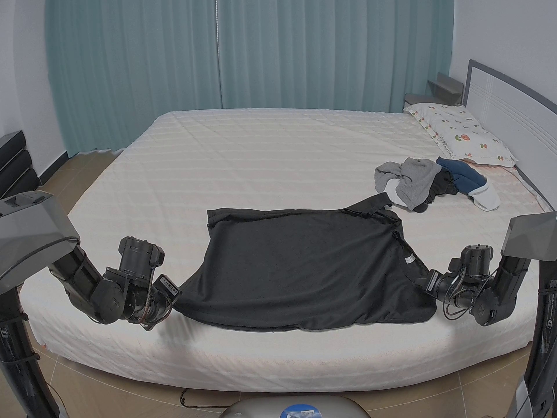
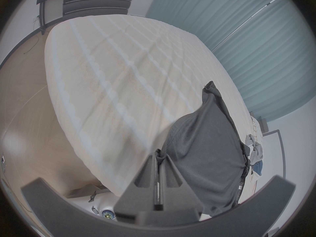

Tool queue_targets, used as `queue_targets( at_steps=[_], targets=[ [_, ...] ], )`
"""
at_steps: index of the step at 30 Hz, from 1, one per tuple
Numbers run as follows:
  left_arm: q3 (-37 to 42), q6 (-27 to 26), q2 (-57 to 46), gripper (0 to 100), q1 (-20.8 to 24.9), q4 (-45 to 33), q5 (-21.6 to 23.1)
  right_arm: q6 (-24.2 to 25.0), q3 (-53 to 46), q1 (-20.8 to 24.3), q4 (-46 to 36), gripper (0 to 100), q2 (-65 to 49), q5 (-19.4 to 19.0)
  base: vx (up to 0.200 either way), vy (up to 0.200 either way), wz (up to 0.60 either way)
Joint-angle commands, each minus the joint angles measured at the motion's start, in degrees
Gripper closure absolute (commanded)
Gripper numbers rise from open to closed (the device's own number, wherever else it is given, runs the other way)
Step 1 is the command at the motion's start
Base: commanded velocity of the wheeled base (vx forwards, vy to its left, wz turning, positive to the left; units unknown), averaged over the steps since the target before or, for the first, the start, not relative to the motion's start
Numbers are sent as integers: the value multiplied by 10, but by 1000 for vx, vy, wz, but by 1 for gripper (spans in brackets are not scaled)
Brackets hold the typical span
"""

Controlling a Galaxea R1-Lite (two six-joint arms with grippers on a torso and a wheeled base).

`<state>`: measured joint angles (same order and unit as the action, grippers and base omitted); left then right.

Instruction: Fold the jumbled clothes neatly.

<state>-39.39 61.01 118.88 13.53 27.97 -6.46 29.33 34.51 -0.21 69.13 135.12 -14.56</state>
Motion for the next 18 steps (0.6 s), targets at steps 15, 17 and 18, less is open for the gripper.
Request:
queue_targets(
  at_steps=[15, 17, 18],
  targets=[
    [5, 2, 3, 100, 0, 2, 2, -45, -59, -52, -88, 0, -65, -59, 0, 0, 0],
    [5, 2, 4, 100, 0, 2, 5, -45, -63, -59, -89, 0, -63, -72, 0, 0, 0],
    [5, 2, 4, 100, -1, 3, 7, -45, -63, -60, -89, 0, -61, -75, 0, 0, 0]
  ],
)
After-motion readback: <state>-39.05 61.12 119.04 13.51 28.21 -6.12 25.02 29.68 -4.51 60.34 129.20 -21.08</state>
